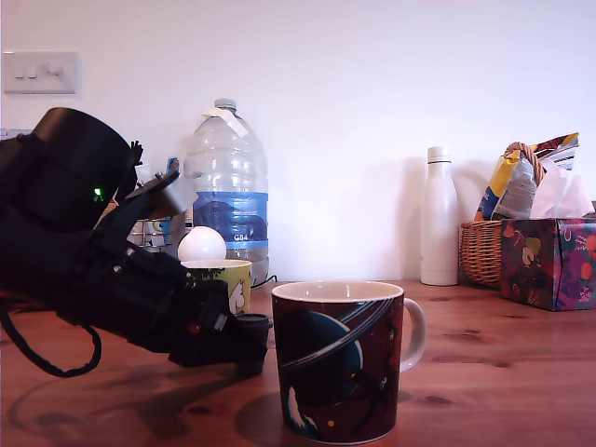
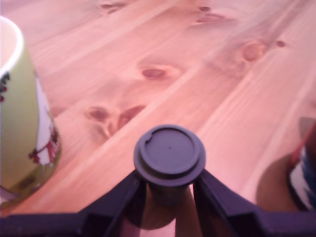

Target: Pick up the coffee capsules from the table one by one and drop them inside the nearest coffee cup

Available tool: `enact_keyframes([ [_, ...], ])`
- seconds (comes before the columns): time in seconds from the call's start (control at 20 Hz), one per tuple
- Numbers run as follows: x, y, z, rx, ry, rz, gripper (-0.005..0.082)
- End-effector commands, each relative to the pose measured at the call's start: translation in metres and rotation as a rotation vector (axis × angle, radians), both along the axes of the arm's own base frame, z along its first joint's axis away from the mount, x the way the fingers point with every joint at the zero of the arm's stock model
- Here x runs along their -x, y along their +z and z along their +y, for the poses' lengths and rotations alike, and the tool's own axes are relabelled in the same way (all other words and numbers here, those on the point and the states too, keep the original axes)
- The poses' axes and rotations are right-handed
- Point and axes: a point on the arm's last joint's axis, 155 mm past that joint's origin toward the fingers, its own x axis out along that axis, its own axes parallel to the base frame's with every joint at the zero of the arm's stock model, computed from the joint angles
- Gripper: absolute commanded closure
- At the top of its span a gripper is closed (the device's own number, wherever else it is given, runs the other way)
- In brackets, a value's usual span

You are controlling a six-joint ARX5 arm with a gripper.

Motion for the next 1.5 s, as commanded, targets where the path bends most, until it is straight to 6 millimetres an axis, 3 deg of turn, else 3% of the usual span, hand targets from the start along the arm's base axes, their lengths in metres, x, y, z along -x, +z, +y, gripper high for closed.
enact_keyframes([
  [0.0,-0.003,0.03,-0.005,0.039,-0.015,-0.062,0.0613],
  [0.2,-0.008,0.065,0.002,0.061,-0.001,-0.124,0.0613],
  [0.55,-0.034,0.114,0.037,0.123,0.11,-0.214,0.0613],
  [0.8,-0.054,0.109,0.056,0.085,0.183,-0.105,0.0612],
  [1.2,-0.069,0.124,0.054,0.02,0.206,0.011,0.0612],
  [1.45,-0.083,0.114,0.055,-0.031,0.229,0.087,0.0612],
])
